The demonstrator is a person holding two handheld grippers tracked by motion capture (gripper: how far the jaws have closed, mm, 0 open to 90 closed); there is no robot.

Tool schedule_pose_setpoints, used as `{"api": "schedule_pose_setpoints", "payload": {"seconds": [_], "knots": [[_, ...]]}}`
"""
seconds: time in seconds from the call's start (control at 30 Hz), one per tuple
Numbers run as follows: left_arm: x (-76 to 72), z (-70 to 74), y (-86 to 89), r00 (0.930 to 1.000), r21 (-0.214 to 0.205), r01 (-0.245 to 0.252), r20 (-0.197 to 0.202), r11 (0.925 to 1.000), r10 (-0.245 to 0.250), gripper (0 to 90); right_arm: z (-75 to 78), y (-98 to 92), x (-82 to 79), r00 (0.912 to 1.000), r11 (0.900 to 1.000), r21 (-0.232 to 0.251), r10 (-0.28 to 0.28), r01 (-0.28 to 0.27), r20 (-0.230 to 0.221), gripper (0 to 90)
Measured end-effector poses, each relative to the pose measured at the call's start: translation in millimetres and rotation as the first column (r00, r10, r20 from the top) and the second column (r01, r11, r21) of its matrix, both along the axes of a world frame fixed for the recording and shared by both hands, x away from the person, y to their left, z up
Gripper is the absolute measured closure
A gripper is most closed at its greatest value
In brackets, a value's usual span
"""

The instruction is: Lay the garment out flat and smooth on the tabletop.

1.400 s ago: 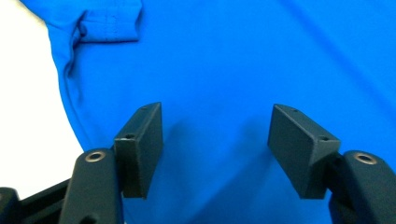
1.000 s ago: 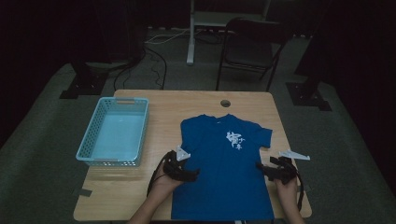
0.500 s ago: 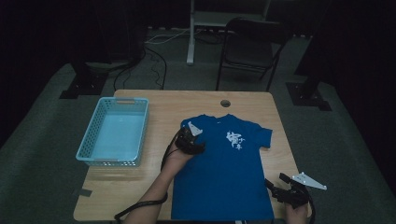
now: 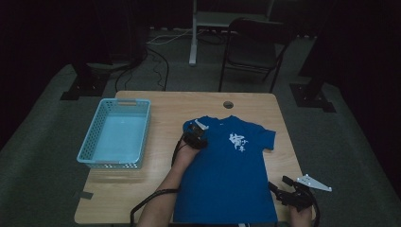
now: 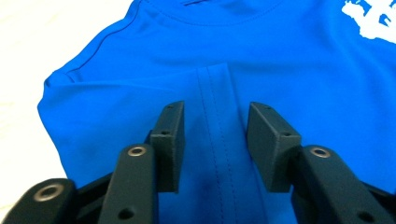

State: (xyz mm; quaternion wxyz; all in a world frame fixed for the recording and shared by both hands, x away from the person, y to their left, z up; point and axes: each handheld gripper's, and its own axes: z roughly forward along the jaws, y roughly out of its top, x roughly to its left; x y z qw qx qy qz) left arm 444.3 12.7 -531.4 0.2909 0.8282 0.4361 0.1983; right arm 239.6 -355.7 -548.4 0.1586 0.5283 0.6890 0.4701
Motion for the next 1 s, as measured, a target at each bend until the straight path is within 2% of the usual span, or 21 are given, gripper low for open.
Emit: {"api": "schedule_pose_setpoints", "payload": {"seconds": [0.17, 0.2, 0.37, 0.43, 0.5, 0.57, 0.6, 0.67, 0.7, 0.73, 0.77, 0.8, 0.83, 0.9, 0.93, 1.0], "knots": [[1.5, 2.0, 3.5, 0.9996, 0.014, -0.025, 0.016, 0.9996, 0.025, 81.6, -0.5, 0.8, 1.9, 0.9997, 0.9999, -0.011, -0.002, 0.002, -0.025, 16.8], [2.1, 3.6, 5.6, 0.9992, 0.005, -0.034, 0.023, 0.9994, 0.034, 85.2, -0.5, 0.5, 1.9, 0.9997, 1.0, -0.008, -0.003, 0.003, -0.025, 16.8], [3.6, 17.7, 19.4, 0.9964, -0.042, -0.072, 0.043, 0.9965, 0.074, 86.6, -0.8, -0.8, 2.3, 0.9996, 1.0, 0.003, -0.004, 0.004, -0.029, 16.8], [1.6, 27.5, 28.6, 0.9954, -0.043, -0.077, 0.053, 0.9961, 0.079, 86.5, -0.8, -0.9, 2.4, 0.9995, 1.0, 0.004, -0.003, 0.003, -0.03, 16.8], [-1.6, 37.4, 39.3, 0.9932, -0.033, -0.094, 0.065, 0.995, 0.096, 86.5, -0.9, -1.2, 2.5, 0.9995, 1.0, 0.008, -0.003, 0.004, -0.032, 16.8], [-6.8, 48.9, 57.0, 0.985, -0.002, -0.14, 0.101, 0.9902, 0.139, 86.2, -1.1, -1.5, 2.9, 0.9994, 0.9999, 0.011, -0.005, 0.005, -0.036, 16.8], [-7.7, 51.8, 63.1, 0.9794, 0.029, -0.176, 0.106, 0.9839, 0.172, 83.1, -1.1, -1.5, 2.9, 0.9993, 0.9999, 0.012, -0.006, 0.006, -0.037, 16.8], [-8.1, 56.0, 78.8, 0.9534, 0.162, -0.295, 0.114, 0.9416, 0.279, 64.5, -1.1, -1.5, 3.0, 0.9993, 0.9999, 0.011, -0.006, 0.007, -0.037, 16.8], [-9.3, 56.6, 83.6, 0.9428, 0.197, -0.328, 0.13, 0.9239, 0.307, 57.0, -1.1, -1.4, 3.0, 0.9992, 0.9999, 0.008, -0.006, 0.007, -0.04, 16.8], [-11.0, 57.6, 88.3, 0.9384, 0.211, -0.34, 0.138, 0.9163, 0.317, 52.1, -1.1, -1.2, 3.0, 0.9991, 0.9999, 0.007, -0.008, 0.008, -0.042, 16.8], [-12.8, 58.6, 91.9, 0.9351, 0.213, -0.349, 0.144, 0.9127, 0.324, 49.2, -1.1, -1.2, 3.0, 0.9991, 0.9999, 0.007, -0.009, 0.009, -0.043, 16.8], [-14.2, 59.3, 94.1, 0.9349, 0.195, -0.349, 0.141, 0.9167, 0.326, 47.5, -1.2, -1.3, 3.1, 0.999, 0.9999, 0.007, -0.009, 0.01, -0.045, 16.7], [-15.9, 60.4, 97.4, 0.9381, 0.159, -0.34, 0.125, 0.9268, 0.323, 45.5, -1.3, -1.3, 3.2, 0.9988, 0.9999, 0.008, -0.01, 0.011, -0.047, 16.8], [-17.4, 60.0, 99.4, 0.934, 0.126, -0.351, 0.12, 0.928, 0.336, 43.9, -1.5, -1.7, 3.9, 0.9985, 0.9999, 0.009, -0.01, 0.011, -0.055, 16.8], [-18.1, 59.0, 100.0, 0.9371, 0.095, -0.342, 0.109, 0.9349, 0.332, 43.9, -1.5, -1.6, 4.0, 0.9983, 0.9999, 0.009, -0.011, 0.011, -0.057, 16.8], [-19.0, 53.3, 99.1, 0.9424, 0.048, -0.329, 0.08, 0.943, 0.325, 43.9, -1.5, -1.6, 4.0, 0.9984, 0.9999, 0.008, -0.011, 0.011, -0.056, 16.8]]}}
